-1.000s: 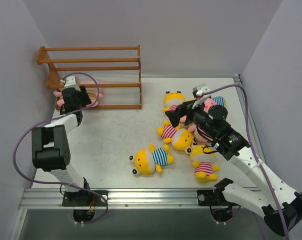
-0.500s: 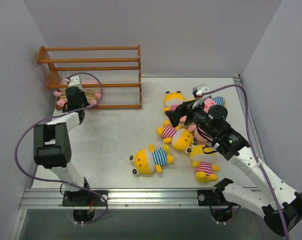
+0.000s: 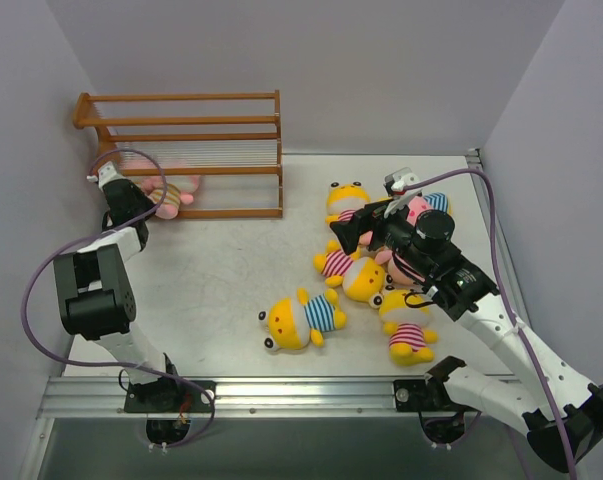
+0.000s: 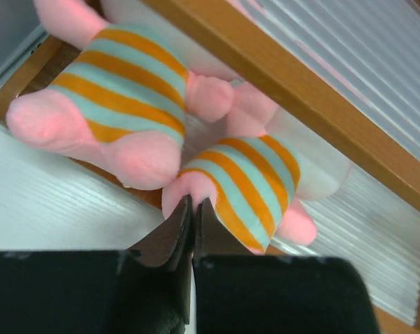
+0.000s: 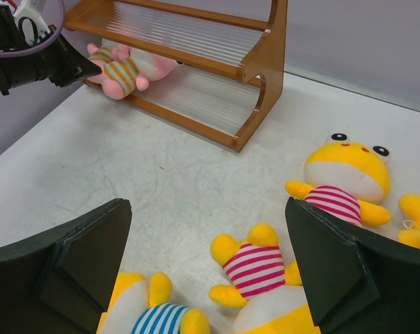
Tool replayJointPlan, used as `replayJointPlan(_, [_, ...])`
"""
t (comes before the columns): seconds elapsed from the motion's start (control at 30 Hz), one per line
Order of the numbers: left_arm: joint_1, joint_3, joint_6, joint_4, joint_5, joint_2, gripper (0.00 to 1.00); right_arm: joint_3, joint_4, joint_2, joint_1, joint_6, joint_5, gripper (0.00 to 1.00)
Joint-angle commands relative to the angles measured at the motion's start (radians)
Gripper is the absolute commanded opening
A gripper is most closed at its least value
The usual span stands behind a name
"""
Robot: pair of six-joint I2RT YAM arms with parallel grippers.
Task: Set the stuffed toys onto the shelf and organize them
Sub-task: Place the stuffed toy onto shelf
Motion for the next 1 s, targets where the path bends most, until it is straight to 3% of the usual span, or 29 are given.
replayJointPlan(0.0, [0.034,-0.031,-0.232,0.102,0.069,0.006,0.02,0.018,0.039,-0.021,0.006,-0.011,-0.006,0.98])
replayJointPlan(0.4, [0.022,-0.057,-0.478,0.259,0.113,0.087,0.02,0.017,0.032,-0.024,0.008,-0.014,0.003,0.98])
replayJointPlan(0.97, [0.011,-0.108,-0.469,0.244,0.050,0.032,0.04,0.021,0.030,-0.018,0.008,-0.016,0.002,0.98])
